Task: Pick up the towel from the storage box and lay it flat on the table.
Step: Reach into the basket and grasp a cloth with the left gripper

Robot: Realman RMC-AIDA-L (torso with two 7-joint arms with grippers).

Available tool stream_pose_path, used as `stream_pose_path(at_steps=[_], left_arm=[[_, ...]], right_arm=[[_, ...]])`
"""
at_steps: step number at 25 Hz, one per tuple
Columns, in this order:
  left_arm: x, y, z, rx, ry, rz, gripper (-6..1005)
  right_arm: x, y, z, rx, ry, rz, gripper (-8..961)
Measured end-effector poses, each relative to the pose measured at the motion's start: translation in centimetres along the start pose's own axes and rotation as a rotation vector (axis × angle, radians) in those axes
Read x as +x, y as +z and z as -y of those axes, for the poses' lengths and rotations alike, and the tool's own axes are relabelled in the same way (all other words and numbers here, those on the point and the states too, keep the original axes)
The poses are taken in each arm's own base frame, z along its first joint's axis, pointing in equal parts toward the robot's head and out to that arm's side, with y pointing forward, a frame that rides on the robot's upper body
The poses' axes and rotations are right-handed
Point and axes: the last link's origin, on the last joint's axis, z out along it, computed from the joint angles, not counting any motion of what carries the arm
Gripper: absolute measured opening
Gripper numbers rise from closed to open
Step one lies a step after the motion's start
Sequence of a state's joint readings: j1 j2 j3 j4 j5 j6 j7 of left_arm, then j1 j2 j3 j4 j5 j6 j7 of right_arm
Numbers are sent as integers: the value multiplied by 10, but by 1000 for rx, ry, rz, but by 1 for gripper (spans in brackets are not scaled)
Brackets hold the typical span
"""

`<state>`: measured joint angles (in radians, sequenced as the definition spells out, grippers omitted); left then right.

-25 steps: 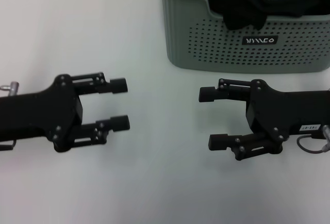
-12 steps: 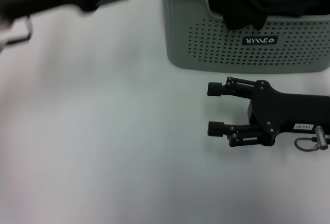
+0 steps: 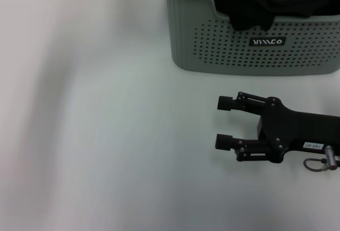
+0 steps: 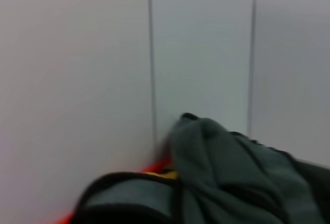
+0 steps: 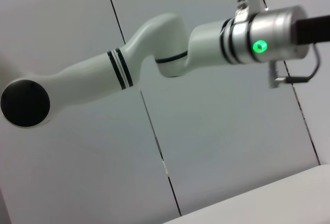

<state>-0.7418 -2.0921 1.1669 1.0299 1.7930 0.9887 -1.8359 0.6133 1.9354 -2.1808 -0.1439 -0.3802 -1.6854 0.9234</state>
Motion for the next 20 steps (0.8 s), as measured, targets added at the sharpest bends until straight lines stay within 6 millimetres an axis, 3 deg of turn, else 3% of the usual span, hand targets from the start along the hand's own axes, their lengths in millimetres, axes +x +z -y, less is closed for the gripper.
stream_pose_path(at_steps=[10, 20], left_arm=[[16, 51, -3, 50, 7, 28, 634], [13, 68, -4, 83, -6, 57, 635]], right_arm=[[4, 1, 0, 27, 10, 12, 850], [4, 3, 0, 25, 11, 13, 849]])
